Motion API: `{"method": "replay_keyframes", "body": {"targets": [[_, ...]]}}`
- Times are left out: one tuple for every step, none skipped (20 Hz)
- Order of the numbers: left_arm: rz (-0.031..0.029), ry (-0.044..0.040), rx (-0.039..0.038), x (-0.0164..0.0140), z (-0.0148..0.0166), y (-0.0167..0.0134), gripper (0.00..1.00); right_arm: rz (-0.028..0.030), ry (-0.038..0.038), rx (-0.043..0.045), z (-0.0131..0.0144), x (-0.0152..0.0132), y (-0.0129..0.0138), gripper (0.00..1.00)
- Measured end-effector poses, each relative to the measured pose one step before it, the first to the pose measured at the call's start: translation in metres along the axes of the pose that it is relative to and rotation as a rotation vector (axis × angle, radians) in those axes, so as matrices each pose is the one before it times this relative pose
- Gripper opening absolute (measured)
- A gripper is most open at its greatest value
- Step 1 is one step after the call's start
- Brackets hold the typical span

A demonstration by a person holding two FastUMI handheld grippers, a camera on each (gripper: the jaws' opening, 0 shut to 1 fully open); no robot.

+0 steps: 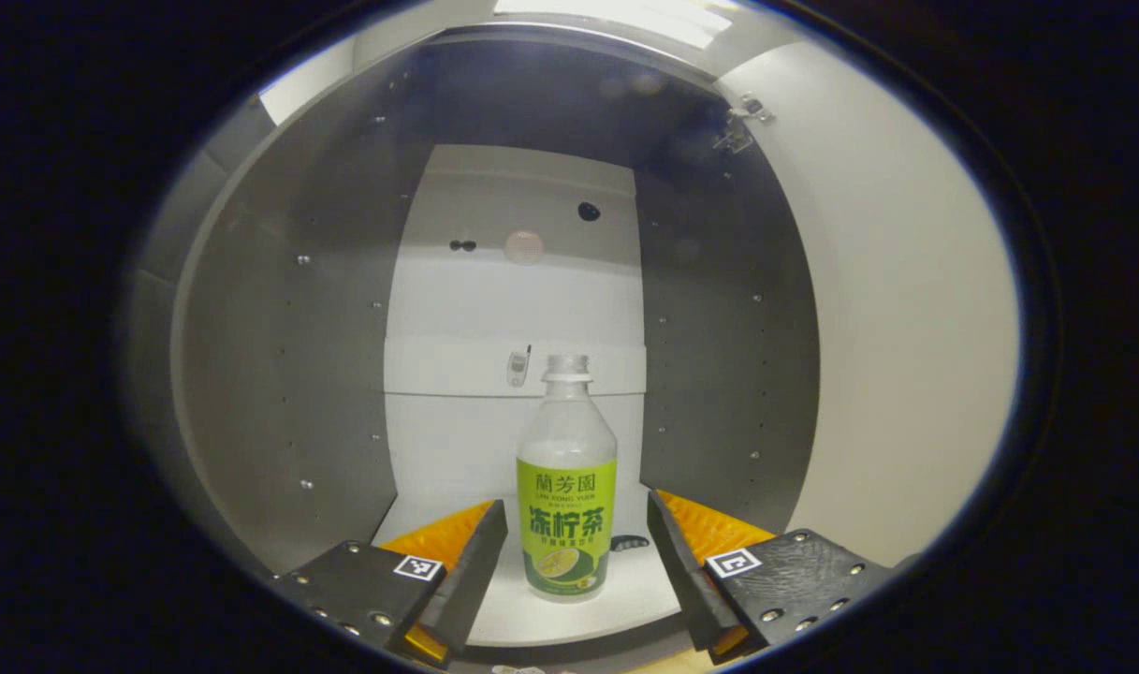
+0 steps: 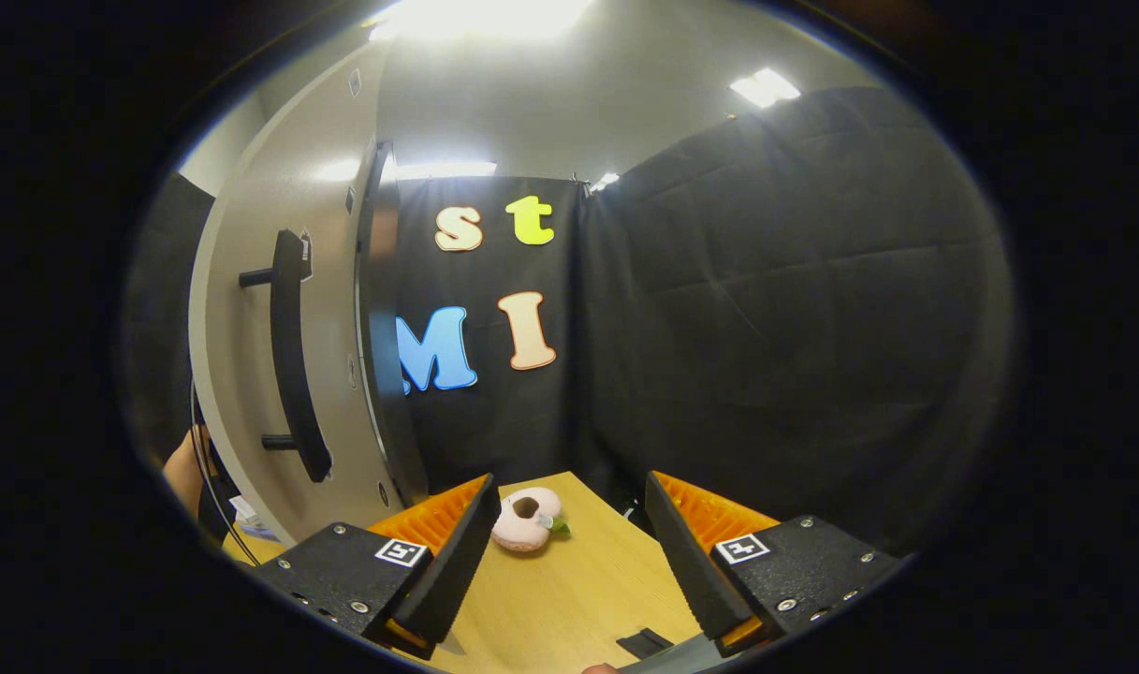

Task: Open the cabinet door with the right hand, grasp the bottle in the cabinet with the left hand and place it on the coaster, then close the cabinet door with the right hand.

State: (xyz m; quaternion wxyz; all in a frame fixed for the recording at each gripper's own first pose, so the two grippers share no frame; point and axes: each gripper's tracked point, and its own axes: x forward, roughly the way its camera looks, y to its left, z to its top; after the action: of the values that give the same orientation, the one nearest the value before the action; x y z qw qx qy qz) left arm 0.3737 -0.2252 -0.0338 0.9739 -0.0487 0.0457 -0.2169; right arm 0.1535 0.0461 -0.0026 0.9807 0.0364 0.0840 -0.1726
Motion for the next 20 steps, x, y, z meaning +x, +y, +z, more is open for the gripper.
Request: {"method": "replay_keyframes", "body": {"targets": [[-0.00036,0.00862,0.00014,0.00654,-0.00371,0.00027,0.91,-0.00478,0.00574,-0.00043,-0.00184,0.00187,0.00075,0.96],[0.00193,0.01116,-0.00149,0.0044,-0.0036,0.00031,0.86,-0.00273,0.00762,0.0011,-0.00152,-0.00038,-0.00016,0.96],[0.00247,0.0102,-0.00282,0.00458,-0.00437,0.00119,0.86,-0.00067,0.00475,0.00181,-0.00185,-0.00001,0.0002,0.96],[0.00162,0.01463,0.00021,0.00328,-0.00405,0.00088,0.91,-0.00115,0.00131,0.00186,-0.00006,-0.00099,-0.00029,0.96],[0.00193,0.01014,0.00279,0.00289,-0.00404,0.00194,0.86,-0.00183,-0.00216,-0.00018,-0.00206,-0.00328,-0.00203,0.96],[0.00655,0.00291,0.00433,0.0029,-0.0014,0.00185,0.82,-0.00169,-0.00033,-0.00072,-0.00222,0.00302,0.00076,0.96],[0.00649,0.00149,0.00786,0.00289,-0.00127,0.0011,0.77,0.00101,0.00047,-0.00097,-0.00013,0.00009,-0.00068,0.96],[0.01414,-0.0003,0.00959,-0.00691,0.00285,0.00238,0.73,0.00192,-0.00382,-0.00251,-0.00081,0.00053,0.00061,0.96],[0.00061,0.00413,-0.00235,0.00161,-0.00114,-0.00022,0.68,0.00228,-0.00535,-0.00423,0.00049,-0.00069,-0.0012,0.96],[0.00353,0.00172,-0.01312,-0.00193,0.00059,-0.0001,0.68,0.00462,-0.00416,-0.00396,-0.00012,-0.00049,-0.00018,0.96],[0.00197,-0.00101,-0.01582,-0.00286,0.00153,0.00168,0.68,0.00672,-0.00264,-0.00142,-0.00103,0.0005,-0.00037,0.96],[0.00232,-0.00442,-0.01124,-0.00533,0.00137,0.00192,0.72,0.00681,-0.00113,0.00284,0.00013,-0.00019,-0.00057,0.96],[0.00291,-0.00642,-0.00157,-0.00859,0.0003,0.00193,0.68,0.00938,-0.00139,0.00705,0.00014,0.00044,0.00057,0.98],[0.00315,-0.0058,0.00844,-0.00785,0.00185,0.00021,0.68,0.01168,-0.00224,0.00766,0.00049,-0.0022,-0.00023,0.96],[0.00638,-0.00265,0.01124,-0.00754,0.00219,-0.00029,0.68,0.01306,-0.00072,0.00502,-0.00014,-0.00084,0.00042,0.96],[0.00643,-0.00064,0.00827,-0.00599,0.00142,0.00039,0.72,0.01365,0.00423,0.00077,-0.00106,-0.00219,-0.0012,0.96],[0.00636,-0.00522,0.00291,-0.00911,0.0006,0.00028,0.72,0.01228,0.00491,-0.00178,-0.00044,-0.00056,-0.00077,0.96],[0.00389,-0.00606,-0.00127,-0.00919,0.00091,-0.00028,0.72,0.01135,0.00179,-0.00325,0.0003,-0.00256,-0.00181,0.96],[0.00914,-0.0055,-0.00306,-0.01057,0.00106,0.00133,0.72,0.0107,-0.00193,-0.00225,0.00147,-0.00189,-0.00108,0.96],[0.00933,-0.00442,-0.00261,-0.00947,0.00096,0.00082,0.72,0.01289,-0.00151,-0.0002,0.00117,-0.00319,-0.00045,0.96]]}}
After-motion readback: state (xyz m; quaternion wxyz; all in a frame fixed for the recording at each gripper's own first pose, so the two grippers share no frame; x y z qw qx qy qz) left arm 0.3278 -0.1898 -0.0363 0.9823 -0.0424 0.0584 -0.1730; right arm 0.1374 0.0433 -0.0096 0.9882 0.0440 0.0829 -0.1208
